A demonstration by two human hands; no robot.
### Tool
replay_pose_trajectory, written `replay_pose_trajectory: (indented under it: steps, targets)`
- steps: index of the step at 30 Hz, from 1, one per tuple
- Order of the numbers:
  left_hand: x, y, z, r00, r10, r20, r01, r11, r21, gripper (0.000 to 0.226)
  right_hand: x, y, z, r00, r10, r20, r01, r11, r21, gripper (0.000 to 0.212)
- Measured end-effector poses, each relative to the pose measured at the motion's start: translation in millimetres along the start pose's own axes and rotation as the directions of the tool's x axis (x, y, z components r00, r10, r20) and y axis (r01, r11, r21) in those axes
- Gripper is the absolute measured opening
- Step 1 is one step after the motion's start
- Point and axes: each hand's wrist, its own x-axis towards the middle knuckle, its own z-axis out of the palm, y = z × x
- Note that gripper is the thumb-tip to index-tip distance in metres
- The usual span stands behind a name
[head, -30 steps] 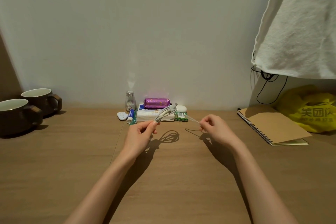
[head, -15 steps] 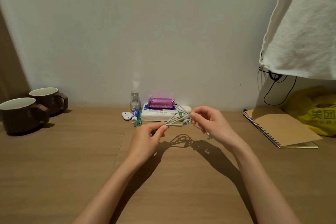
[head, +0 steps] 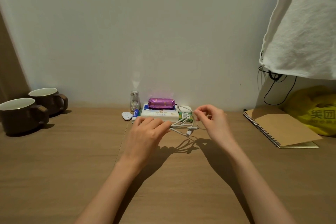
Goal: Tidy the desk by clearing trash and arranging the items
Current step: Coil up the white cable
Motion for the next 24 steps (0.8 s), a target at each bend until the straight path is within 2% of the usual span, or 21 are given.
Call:
replay_pose_trajectory:
  steps: [3,7,12,15,18,21,24]
  targets:
    - [-0.5,0.5,0.6,0.998,-0.064,-0.008,0.063,0.993,-0.100,0.025,2.3,0.3,-3.8,0.997,0.073,0.022,-0.074,0.995,0.068,0.012]
    - [-2.4,-0.1,3.9,0.985,-0.158,0.063,0.168,0.957,-0.235,0.028,0.8,-3.5,-7.5,0.981,0.110,0.157,-0.137,0.975,0.175,0.014]
    - [-5.8,-1.6,5.0,0.972,-0.170,0.162,0.209,0.940,-0.270,0.036,-3.9,-17.3,-9.2,0.968,0.023,0.249,-0.080,0.972,0.222,0.017]
    - [-5.1,1.2,4.6,0.961,-0.210,0.181,0.254,0.929,-0.270,0.031,-9.0,-25.8,-10.2,0.945,-0.040,0.324,-0.053,0.961,0.273,0.015]
    - [-3.3,2.9,5.6,0.907,-0.363,0.216,0.419,0.832,-0.362,0.021,-12.7,-30.6,-9.6,0.916,-0.088,0.392,-0.037,0.953,0.300,0.013]
    - [-0.8,4.0,3.3,0.811,-0.508,0.291,0.584,0.661,-0.472,0.018,-16.2,-33.6,-6.1,0.883,-0.133,0.451,-0.017,0.949,0.313,0.012]
    - [3.5,5.7,-0.2,0.739,-0.561,0.374,0.663,0.505,-0.552,0.020,-21.2,-37.0,2.8,0.854,-0.165,0.494,0.017,0.957,0.290,0.006]
